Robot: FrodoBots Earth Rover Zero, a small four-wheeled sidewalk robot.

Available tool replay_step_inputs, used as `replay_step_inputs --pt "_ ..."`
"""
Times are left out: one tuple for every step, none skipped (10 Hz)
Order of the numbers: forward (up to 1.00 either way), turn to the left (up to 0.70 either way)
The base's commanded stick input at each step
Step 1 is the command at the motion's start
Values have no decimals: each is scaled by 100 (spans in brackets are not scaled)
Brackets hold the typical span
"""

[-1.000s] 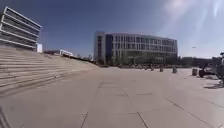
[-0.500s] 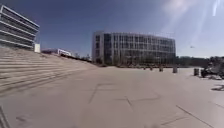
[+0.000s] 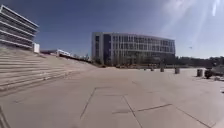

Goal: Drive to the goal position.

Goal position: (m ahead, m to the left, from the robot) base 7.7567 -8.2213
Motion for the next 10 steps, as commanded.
replay_step_inputs --pt "70 0" --pt "70 -2" --pt "70 -6" --pt "70 -12" --pt "70 -10" --pt "70 -7" --pt "70 -7" --pt "70 -7" --pt "70 -7" --pt "70 -7"
